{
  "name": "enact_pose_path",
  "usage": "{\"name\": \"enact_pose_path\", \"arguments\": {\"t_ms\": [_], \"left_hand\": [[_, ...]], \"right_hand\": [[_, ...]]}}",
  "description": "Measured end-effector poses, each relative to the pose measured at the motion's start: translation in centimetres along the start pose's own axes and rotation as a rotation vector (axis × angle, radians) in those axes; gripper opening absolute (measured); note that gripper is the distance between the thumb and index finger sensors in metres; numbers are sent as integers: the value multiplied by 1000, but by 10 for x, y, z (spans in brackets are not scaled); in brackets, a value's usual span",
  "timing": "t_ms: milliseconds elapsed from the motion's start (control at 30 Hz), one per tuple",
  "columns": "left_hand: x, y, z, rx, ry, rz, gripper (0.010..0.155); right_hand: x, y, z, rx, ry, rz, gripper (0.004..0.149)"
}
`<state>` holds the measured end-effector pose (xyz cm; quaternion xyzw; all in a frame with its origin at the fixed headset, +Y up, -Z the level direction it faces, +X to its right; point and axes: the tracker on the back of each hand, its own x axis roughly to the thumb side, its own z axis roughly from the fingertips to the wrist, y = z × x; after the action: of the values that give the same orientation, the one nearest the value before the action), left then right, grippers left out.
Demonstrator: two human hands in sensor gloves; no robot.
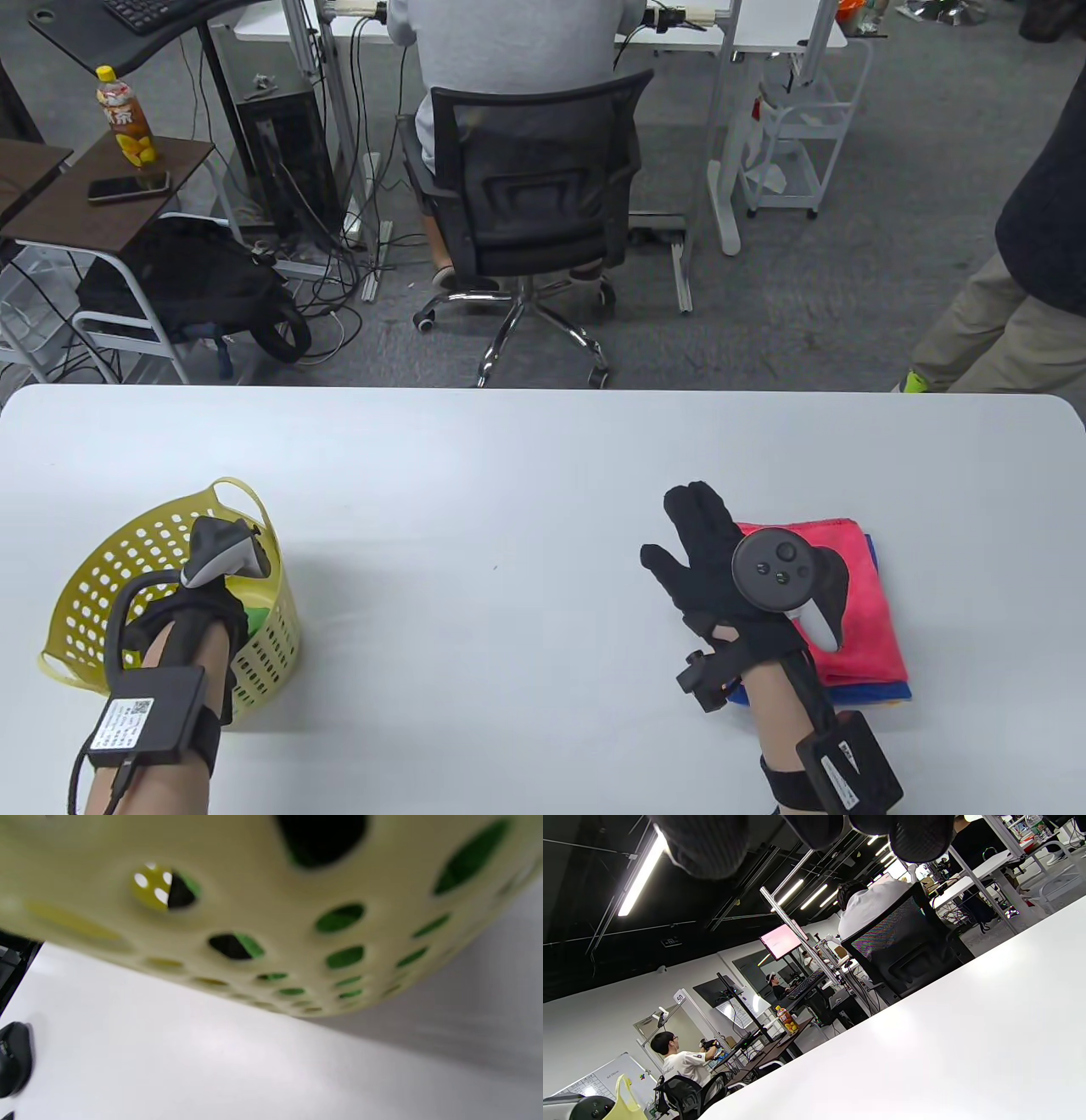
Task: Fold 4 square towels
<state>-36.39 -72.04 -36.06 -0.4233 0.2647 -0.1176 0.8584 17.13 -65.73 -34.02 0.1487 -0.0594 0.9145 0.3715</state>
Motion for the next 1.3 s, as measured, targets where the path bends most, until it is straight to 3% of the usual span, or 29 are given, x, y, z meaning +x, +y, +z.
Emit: {"name": "enact_pose_path", "arguments": {"t_ms": [167,300,500,700,833,933,1000,1067,1133,1167,1300], "left_hand": [[-28,20,9,181,-15,191,43],[-62,41,37,351,-100,435,43],[-112,63,109,555,-305,730,43],[-110,68,193,813,-545,899,42],[-71,72,240,949,-726,944,43],[-26,68,250,1012,-837,932,43],[14,58,238,983,-865,863,43],[62,38,210,916,-870,748,44],[114,7,171,729,-801,517,47],[132,-8,155,718,-767,460,47],[163,-34,127,747,-693,362,47]], "right_hand": [[0,-2,1,-7,1,-10,77],[0,-3,1,-11,-3,-18,77],[2,-7,3,-20,-18,-38,77],[7,-11,7,-28,-38,-54,77],[10,-17,11,-38,-51,-63,77],[9,-22,13,-49,-53,-68,77],[8,-25,14,-54,-51,-72,77],[6,-27,15,-58,-48,-79,76],[3,-28,15,-56,-40,-84,76],[2,-29,16,-54,-35,-86,76],[-3,-31,15,-57,-20,-91,76]]}}
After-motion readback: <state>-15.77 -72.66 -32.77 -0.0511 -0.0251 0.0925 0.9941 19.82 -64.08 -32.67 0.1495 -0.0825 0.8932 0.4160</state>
